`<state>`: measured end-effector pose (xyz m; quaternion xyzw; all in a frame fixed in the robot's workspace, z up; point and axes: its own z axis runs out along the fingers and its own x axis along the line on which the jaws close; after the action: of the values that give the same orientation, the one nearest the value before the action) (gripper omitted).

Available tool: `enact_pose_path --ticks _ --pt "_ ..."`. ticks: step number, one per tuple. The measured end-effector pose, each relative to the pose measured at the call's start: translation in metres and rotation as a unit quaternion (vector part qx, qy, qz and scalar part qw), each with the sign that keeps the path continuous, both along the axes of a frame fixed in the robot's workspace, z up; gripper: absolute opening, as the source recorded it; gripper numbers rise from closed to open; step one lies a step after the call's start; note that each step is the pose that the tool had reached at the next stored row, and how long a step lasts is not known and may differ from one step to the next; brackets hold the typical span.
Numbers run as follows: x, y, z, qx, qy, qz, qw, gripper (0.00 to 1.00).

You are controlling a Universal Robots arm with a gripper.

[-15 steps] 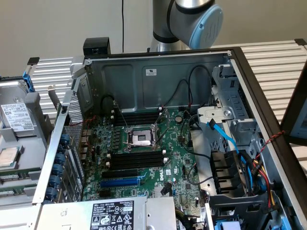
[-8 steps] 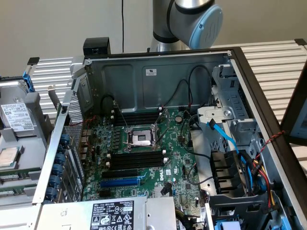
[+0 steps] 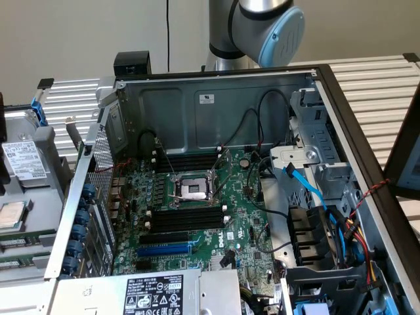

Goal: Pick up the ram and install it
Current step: 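Pick up the ram and move it above insertion slot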

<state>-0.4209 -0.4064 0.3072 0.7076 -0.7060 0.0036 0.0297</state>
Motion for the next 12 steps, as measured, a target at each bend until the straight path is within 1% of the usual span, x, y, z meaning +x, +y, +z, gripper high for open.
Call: enact_pose_path --ticks 3,7,8,11,12 --pt "0.0 -0.0003 -0.0055 0.0 0.0 -0.009 1.0 0.28" --pt "0.0 -0.003 -0.0128 0.0 0.0 -0.01 1.0 0.28" --pt "0.0 -0.0041 -0.0146 0.0 0.0001 -0.01 1.0 0.28" --pt "0.0 -0.0106 -0.02 0.0 0.0 -0.01 1.0 0.28" --pt "0.0 -0.0121 -0.022 0.0 -0.0002 -0.01 1.0 0.28"
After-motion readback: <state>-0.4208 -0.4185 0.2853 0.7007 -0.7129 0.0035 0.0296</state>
